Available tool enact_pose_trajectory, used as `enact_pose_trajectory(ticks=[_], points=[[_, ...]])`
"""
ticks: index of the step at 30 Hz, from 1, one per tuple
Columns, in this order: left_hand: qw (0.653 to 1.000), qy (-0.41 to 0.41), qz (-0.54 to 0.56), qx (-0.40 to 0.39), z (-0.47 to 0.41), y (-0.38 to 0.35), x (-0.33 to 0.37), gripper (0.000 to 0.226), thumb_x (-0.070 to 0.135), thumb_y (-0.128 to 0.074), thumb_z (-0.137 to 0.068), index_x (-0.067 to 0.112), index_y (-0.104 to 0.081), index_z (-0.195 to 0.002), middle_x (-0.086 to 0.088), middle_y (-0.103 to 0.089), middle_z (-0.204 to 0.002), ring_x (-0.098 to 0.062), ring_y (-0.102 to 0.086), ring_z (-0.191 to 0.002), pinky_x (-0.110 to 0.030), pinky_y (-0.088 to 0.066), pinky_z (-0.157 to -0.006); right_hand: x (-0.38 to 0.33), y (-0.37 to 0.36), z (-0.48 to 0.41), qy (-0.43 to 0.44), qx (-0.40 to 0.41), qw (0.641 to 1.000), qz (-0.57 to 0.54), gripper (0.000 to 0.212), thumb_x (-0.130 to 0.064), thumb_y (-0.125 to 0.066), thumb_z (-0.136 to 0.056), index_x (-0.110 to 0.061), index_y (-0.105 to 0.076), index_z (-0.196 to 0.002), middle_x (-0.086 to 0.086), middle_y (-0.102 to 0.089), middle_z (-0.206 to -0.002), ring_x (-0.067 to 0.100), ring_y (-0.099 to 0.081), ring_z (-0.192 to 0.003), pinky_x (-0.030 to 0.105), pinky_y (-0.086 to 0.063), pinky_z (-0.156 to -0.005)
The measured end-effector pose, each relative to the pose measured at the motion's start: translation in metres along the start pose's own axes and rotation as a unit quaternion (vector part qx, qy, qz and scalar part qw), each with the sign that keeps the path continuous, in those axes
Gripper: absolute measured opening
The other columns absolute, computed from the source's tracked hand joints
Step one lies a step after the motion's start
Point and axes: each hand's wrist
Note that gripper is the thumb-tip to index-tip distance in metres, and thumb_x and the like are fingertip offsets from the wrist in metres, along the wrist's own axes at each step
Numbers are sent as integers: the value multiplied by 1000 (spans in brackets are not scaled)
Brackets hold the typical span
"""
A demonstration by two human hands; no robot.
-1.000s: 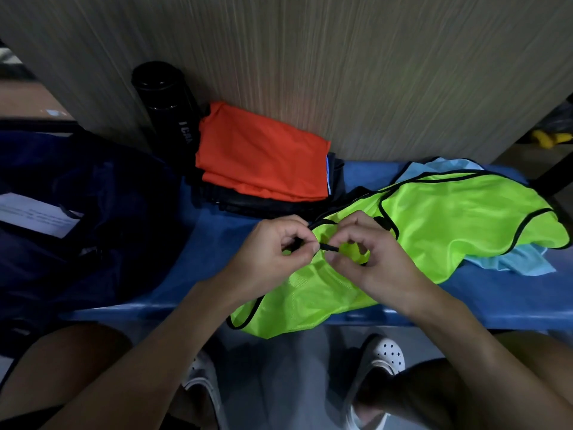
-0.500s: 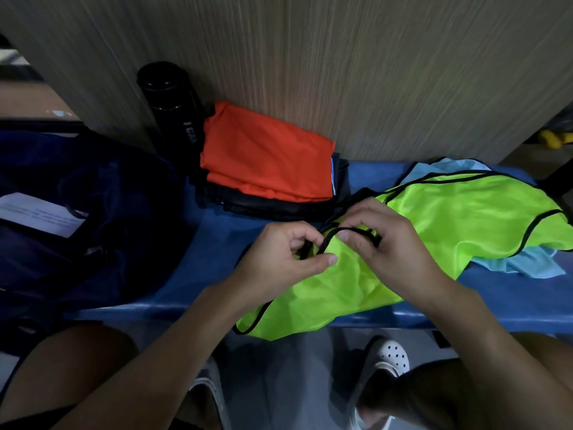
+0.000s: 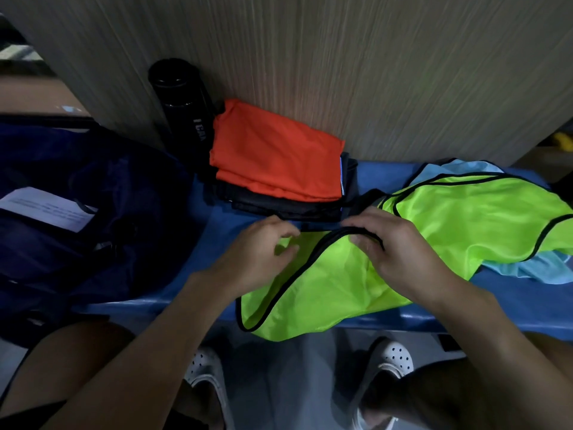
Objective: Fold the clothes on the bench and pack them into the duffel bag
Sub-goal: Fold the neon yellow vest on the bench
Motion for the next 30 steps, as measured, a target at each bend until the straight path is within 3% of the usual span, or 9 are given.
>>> enact_pose_trajectory(ticks=[4,10,13,17,20,22,26,28,30], points=[[994,6,-106,-30,2,-10,-9,44,26,-69,-92,14,-60,-133,2,-55,-125,-20,-49,-122,-44,-40,-106,2,0,6,-5,-12,1000,4,17,-3,-64,-90,-9,-70,-105,-7,-62,-95,1,-57,-87,9,-41,-77],[985,68,-146,56,-3,-18,-12,30,32,-66,-94,11,-67,-116,-2,-55,-114,-24,-49,-113,-45,-39,-101,-4,-3,7,3,-11,1000,2,17,-1,-65,-89,-7,-70,-104,-11,-62,-94,2,-56,-88,3,-38,-77],[990,62,-101,79,-2,-14,-4,9,28,-64,-95,20,-64,-94,3,-60,-96,-22,-58,-96,-41,-44,-86,-5,-3,6,11,-11,1000,3,17,0,-65,-89,-7,-70,-104,-9,-63,-93,1,-56,-85,3,-38,-77],[995,0,13,100,0,0,8,15,16,-57,-98,22,-46,-89,-1,-58,-70,-23,-57,-64,-46,-45,-59,-7,-5,-2,40,9,999,19,17,-7,-61,-90,-11,-71,-104,-2,-67,-93,13,-62,-85,18,-45,-79],[991,-19,93,95,0,12,12,26,-4,-54,-92,20,-55,-81,6,-56,-70,-22,-56,-67,-41,-45,-63,-22,-15,-17,75,-2,997,6,19,-6,-61,-90,-12,-71,-105,-3,-66,-94,15,-63,-86,28,-47,-79],[983,30,150,98,-1,23,17,38,-10,-52,-88,23,-66,-75,11,-65,-72,-10,-62,-66,-29,-48,-64,-34,-26,-27,92,-8,996,4,20,-8,-61,-90,-14,-71,-106,-5,-67,-96,14,-63,-88,29,-46,-81],[941,118,316,-15,5,51,19,18,17,-59,-95,17,-77,-95,1,-77,-93,-7,-70,-92,-24,-52,-83,-46,-42,-38,56,39,997,-35,17,-7,-68,-86,-13,-66,-102,-4,-69,-94,8,-59,-88,15,-41,-82],[961,65,264,-58,9,56,10,29,38,-71,-86,19,-74,-108,5,-76,-103,-8,-69,-103,-27,-52,-94,-47,-45,-43,36,51,997,-51,18,-5,-71,-83,-13,-60,-95,-4,-66,-84,7,-56,-79,16,-41,-74],[973,39,223,-43,10,52,1,39,42,-78,-78,18,-74,-109,6,-77,-98,-6,-70,-96,-28,-53,-91,-47,-49,-47,19,52,996,-70,19,-6,-73,-83,-13,-57,-89,-3,-62,-78,10,-57,-74,25,-44,-70]])
Point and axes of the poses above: each hand's wrist, its own z-axis away from the middle knuckle, its own y-axis out of the back of the hand, x = y × z
